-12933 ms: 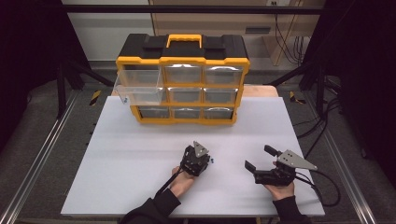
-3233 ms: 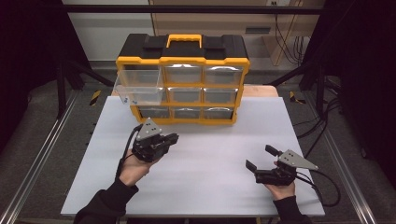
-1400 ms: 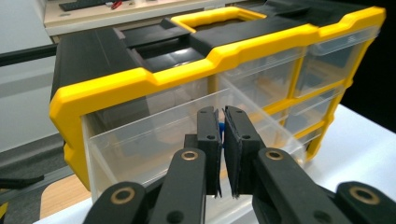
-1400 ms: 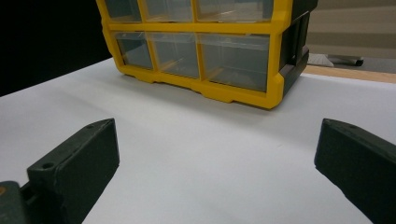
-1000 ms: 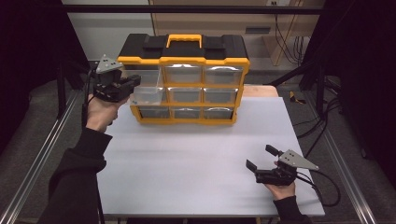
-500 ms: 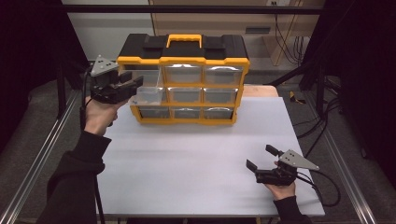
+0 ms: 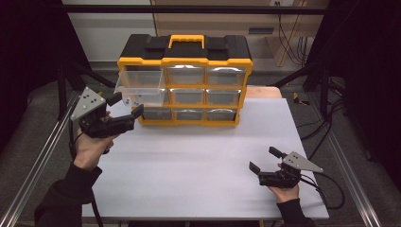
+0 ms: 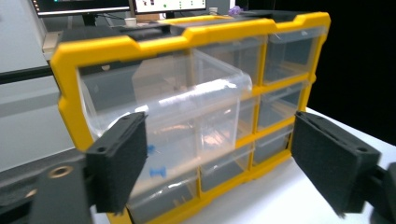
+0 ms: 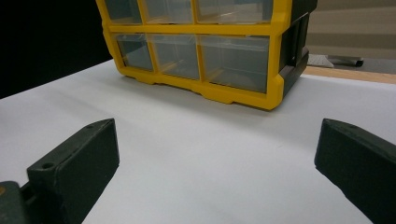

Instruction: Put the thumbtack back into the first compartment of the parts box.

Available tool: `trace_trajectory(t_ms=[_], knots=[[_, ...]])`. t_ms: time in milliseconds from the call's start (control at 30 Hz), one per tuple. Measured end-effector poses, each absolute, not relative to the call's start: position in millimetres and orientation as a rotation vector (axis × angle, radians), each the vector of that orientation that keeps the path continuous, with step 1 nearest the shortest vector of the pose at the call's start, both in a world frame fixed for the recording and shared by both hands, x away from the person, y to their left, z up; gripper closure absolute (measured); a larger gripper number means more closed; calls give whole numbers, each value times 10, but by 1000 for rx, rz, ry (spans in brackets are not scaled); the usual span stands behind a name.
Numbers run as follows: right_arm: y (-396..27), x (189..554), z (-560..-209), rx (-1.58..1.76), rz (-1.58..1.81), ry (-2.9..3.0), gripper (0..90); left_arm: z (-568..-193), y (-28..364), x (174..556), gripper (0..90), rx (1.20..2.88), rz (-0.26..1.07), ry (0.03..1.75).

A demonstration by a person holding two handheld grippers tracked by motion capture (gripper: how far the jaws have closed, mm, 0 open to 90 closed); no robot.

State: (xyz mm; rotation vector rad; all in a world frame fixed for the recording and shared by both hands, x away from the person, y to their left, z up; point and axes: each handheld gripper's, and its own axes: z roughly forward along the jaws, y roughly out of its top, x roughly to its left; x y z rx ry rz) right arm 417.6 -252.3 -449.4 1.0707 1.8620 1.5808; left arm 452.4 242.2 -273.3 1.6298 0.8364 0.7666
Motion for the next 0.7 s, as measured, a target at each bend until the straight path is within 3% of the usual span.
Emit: trace_trajectory(t_ms=[233,700], knots=[[-2523,4180,-4492,1066,1584,1848,7,-3131,2442,4409,75,1654,747,818],[-2524,4178,-4492,1063,1582,1848,7,-3964,2519,4321,25,1679,648,855]])
